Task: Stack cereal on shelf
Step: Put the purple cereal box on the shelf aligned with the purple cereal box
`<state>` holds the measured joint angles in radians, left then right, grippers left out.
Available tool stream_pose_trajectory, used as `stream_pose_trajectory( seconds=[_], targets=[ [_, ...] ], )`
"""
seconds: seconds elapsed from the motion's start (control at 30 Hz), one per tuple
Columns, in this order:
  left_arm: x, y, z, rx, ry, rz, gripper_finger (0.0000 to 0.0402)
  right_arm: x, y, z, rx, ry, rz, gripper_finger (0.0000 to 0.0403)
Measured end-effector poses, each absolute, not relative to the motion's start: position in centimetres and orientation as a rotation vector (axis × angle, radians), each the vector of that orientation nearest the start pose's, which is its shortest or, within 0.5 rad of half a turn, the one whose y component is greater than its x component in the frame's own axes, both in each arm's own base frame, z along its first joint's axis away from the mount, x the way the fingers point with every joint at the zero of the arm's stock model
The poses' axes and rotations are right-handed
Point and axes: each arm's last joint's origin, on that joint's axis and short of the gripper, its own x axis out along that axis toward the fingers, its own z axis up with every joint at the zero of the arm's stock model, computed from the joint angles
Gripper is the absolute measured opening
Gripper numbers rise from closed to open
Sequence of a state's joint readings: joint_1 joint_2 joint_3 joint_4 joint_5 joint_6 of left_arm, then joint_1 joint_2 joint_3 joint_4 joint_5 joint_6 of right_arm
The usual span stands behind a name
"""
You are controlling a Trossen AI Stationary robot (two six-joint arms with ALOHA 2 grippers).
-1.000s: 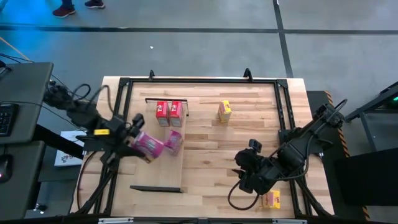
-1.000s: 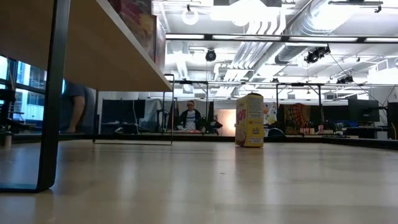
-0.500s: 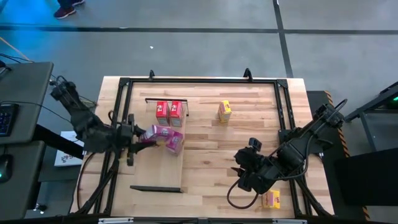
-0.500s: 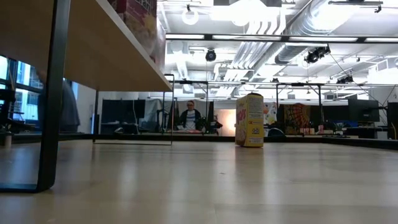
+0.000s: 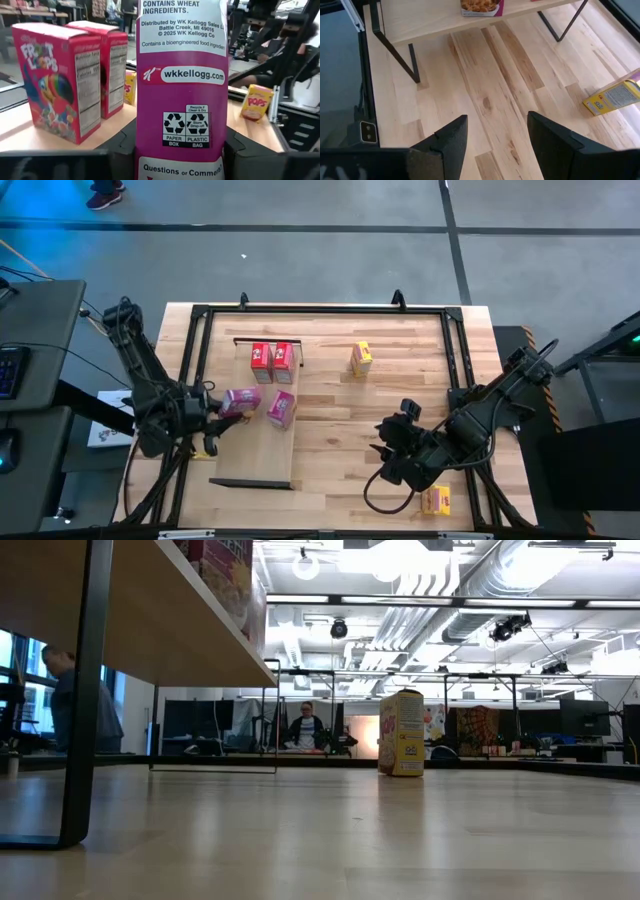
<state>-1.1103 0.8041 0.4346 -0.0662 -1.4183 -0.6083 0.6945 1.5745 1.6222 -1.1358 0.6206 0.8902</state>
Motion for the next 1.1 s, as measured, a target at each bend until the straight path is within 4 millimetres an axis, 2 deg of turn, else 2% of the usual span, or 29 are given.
stream_pose_trajectory(
  seconds=[0.2, 0.43, 0.9, 1.1],
  targets=[
    [9.2, -12.5, 20.5, -0.116, 0.022, 0.37, 0.0129, 24.5, 18.2, 35.8, 0.168, 0.785, -0.31, 0.0195],
    [9.1, -12.1, 19.0, -0.042, 0.012, 0.419, 0.0135, 24.6, 18.2, 35.9, 0.169, 0.776, -0.317, 0.0195],
    [9.2, -12.3, 18.9, -0.021, 0.045, 0.376, 0.015, 24.6, 18.2, 35.9, 0.176, 0.76, -0.326, 0.0195],
    [9.2, -12.4, 19.1, -0.011, 0.07, 0.326, 0.0186, 24.6, 18.2, 35.9, 0.187, 0.759, -0.331, 0.0195]
  ],
)
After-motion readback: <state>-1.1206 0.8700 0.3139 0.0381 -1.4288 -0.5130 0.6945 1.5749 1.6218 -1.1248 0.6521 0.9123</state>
